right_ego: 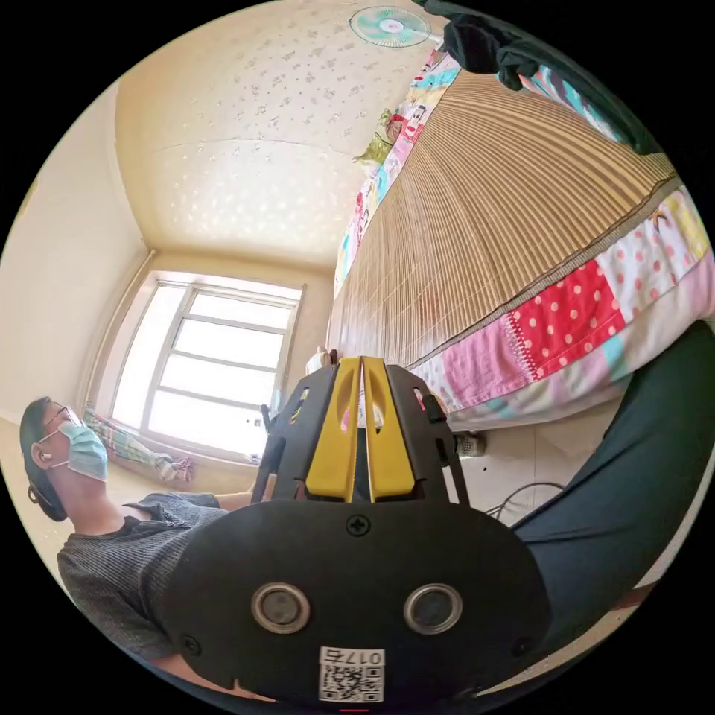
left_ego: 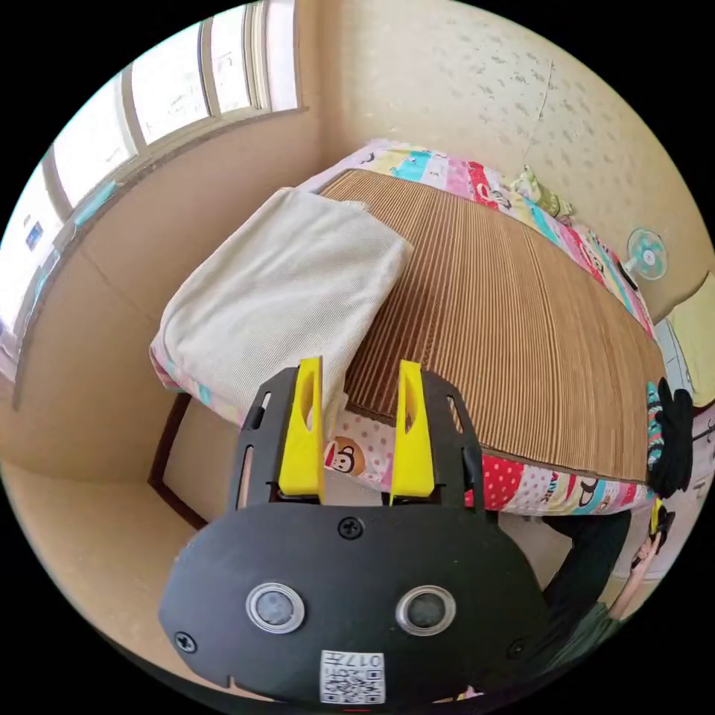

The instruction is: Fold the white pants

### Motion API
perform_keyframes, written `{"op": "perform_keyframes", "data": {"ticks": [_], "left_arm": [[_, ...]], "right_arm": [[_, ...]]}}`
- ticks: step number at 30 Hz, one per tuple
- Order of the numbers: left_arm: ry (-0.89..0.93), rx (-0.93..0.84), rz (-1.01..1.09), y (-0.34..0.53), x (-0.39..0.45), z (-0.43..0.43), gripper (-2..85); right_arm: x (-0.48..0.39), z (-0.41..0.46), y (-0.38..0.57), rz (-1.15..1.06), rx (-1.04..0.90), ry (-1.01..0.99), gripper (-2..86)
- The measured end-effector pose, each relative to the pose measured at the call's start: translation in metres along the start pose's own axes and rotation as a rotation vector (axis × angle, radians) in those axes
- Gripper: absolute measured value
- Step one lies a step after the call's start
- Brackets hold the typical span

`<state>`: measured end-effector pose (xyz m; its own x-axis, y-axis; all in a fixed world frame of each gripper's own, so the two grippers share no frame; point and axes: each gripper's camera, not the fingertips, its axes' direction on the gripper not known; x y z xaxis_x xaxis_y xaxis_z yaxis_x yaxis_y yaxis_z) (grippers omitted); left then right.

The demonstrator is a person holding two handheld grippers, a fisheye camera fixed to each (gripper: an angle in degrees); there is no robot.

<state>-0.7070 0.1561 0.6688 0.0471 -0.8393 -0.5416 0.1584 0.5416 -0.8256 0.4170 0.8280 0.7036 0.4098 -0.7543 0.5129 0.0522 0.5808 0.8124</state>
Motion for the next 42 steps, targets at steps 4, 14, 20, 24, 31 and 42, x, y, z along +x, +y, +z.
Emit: {"op": "perform_keyframes", "data": {"ticks": [4, 14, 20, 24, 31, 42], "left_arm": [[-0.098, -0.108, -0.038, -0.018, -0.007, 0.028, 9.1], [0.661, 0.311, 0.134, 0.031, 0.057, -0.134, 1.3], [0.86, 0.202, 0.31, 0.113, 0.198, -0.143, 1.4], [0.954, 0.072, 0.384, 0.15, 0.299, -0.133, 2.5], [0.629, 0.219, 0.383, 0.169, 0.299, -0.196, 2.6], [0.392, -0.051, -0.414, 0.116, 0.039, -0.117, 11.0]], "right_arm": [[0.005, -0.001, 0.006, 0.004, 0.027, 0.03, 0.6], [0.045, 0.046, 0.009, 0.046, 0.015, 0.004, 0.6], [0.058, 0.133, 0.0, 0.034, -0.141, -0.051, 0.5], [0.053, 0.179, -0.001, -0.008, -0.205, -0.09, 0.4], [0.079, 0.208, 0.006, 0.024, -0.249, -0.093, 0.5], [0.13, 0.238, 0.017, 0.079, -0.231, -0.127, 0.4]]}}
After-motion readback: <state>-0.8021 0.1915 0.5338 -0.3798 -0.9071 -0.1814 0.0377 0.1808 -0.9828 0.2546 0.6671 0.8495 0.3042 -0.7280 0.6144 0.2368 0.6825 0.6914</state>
